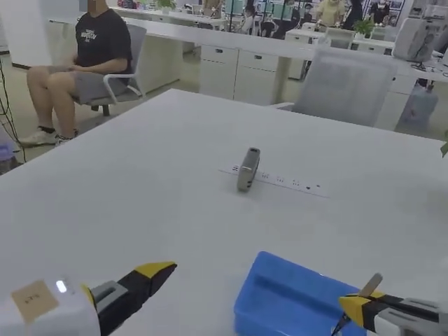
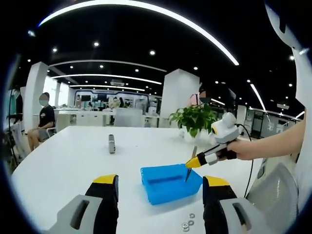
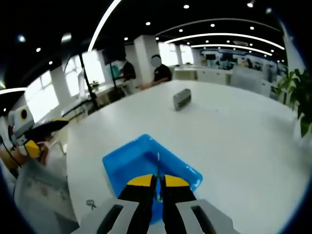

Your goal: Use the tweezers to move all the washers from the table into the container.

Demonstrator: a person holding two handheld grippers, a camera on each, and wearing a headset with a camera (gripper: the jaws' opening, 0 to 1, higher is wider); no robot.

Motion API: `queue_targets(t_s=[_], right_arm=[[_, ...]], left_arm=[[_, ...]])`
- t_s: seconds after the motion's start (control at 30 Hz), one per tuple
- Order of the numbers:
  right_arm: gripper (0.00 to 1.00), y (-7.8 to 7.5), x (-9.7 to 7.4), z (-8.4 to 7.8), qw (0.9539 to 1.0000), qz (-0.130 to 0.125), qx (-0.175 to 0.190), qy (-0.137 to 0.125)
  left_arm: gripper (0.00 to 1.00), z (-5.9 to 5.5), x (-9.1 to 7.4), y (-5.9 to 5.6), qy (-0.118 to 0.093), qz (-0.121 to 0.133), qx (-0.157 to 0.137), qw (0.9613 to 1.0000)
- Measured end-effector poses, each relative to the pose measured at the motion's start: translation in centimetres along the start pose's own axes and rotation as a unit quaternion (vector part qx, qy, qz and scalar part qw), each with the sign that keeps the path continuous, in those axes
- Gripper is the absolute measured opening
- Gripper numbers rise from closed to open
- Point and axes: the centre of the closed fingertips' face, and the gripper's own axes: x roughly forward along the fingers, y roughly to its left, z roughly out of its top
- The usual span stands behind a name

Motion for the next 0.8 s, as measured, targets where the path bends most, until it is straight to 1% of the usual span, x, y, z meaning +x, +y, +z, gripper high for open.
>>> queue_targets(t_s=[0.23, 0.43, 0.8], right_arm=[[0.02, -0.4, 0.6, -0.7, 0.9999, -0.002, -0.004, 0.009], [0.02, -0.3, 0.7, -1.3, 0.9995, -0.004, -0.022, 0.023], [0.03, -0.4, 0.9, -1.2, 0.9995, -0.004, -0.026, 0.018]], left_arm=[[0.68, -0.2, 0.1, 0.0, 0.006, -0.002, -0.003, 1.0], [0.67, -0.4, 0.1, 0.1, 0.01, 0.001, 0.002, 0.9999], [0.66, -0.4, 0.0, 0.1, 0.009, 0.0, 0.0, 1.0]])
